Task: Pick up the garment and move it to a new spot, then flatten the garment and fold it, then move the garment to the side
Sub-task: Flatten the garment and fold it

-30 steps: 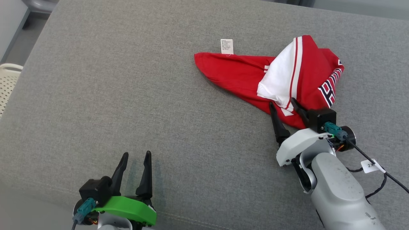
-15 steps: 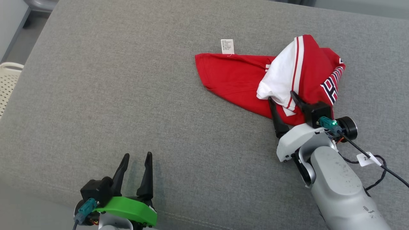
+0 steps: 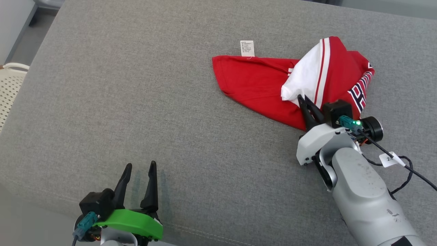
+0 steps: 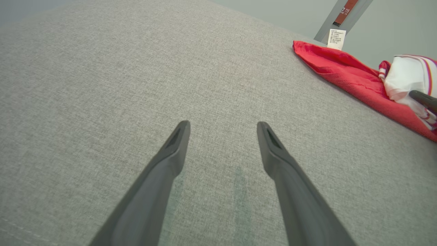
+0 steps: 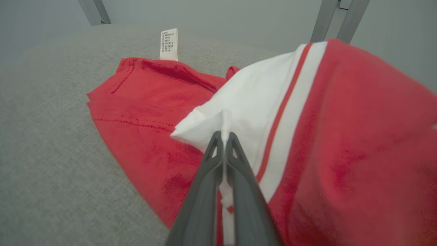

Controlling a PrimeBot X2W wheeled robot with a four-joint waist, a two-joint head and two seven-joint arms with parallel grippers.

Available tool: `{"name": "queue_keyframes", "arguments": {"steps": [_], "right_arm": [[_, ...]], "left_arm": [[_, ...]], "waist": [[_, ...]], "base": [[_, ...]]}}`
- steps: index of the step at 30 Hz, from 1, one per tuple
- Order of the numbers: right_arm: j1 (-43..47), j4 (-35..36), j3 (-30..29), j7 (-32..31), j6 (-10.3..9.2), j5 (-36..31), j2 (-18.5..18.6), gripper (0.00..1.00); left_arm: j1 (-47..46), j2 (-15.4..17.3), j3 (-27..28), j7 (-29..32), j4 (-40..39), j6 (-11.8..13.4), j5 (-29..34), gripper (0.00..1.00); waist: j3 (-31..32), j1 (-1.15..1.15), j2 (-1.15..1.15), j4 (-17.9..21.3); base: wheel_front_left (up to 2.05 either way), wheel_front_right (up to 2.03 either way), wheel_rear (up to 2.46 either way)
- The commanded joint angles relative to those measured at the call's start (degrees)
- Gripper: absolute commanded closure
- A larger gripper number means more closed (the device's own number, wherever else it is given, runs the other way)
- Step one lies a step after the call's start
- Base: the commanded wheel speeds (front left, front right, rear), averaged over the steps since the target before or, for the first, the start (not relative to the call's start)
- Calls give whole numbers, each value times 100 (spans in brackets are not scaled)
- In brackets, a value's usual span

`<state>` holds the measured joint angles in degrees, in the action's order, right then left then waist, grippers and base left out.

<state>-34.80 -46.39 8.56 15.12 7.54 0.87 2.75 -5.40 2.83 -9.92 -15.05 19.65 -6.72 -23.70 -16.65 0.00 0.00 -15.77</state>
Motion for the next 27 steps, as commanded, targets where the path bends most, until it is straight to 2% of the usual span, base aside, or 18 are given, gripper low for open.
{"name": "queue_keyframes", "arguments": {"steps": [1,6,10,17,20,23,27], "right_arm": [[-134,80,-24,2,-11,73,28,100],[-289,690,37,2,-11,437,27,100],[-672,1333,404,8,-10,867,16,100],[-1912,2156,1357,8,-9,1746,19,100],[-2565,2282,1485,8,-8,2200,27,100],[-2999,2316,1273,8,-9,2345,24,100],[-2930,2096,624,7,-9,2092,26,100]], "left_arm": [[-103,14,34,-15,-7,16,39,0],[-109,14,122,-15,-5,1,118,0],[-102,14,89,-16,18,-13,120,0],[-83,16,-55,-16,66,-36,141,0],[32,14,-114,-15,153,-42,165,0],[74,17,-123,-15,185,-49,153,0],[168,16,-71,-15,131,-57,212,0]], "waist": [[2,0,0,7],[89,0,0,73],[203,0,0,100],[445,0,0,-56],[573,0,0,-157],[705,0,0,-258],[824,0,0,-185]], "base": [[0,0,0],[0,0,0],[0,0,0],[0,0,0],[0,0,0],[0,0,0],[0,0,0]]}}
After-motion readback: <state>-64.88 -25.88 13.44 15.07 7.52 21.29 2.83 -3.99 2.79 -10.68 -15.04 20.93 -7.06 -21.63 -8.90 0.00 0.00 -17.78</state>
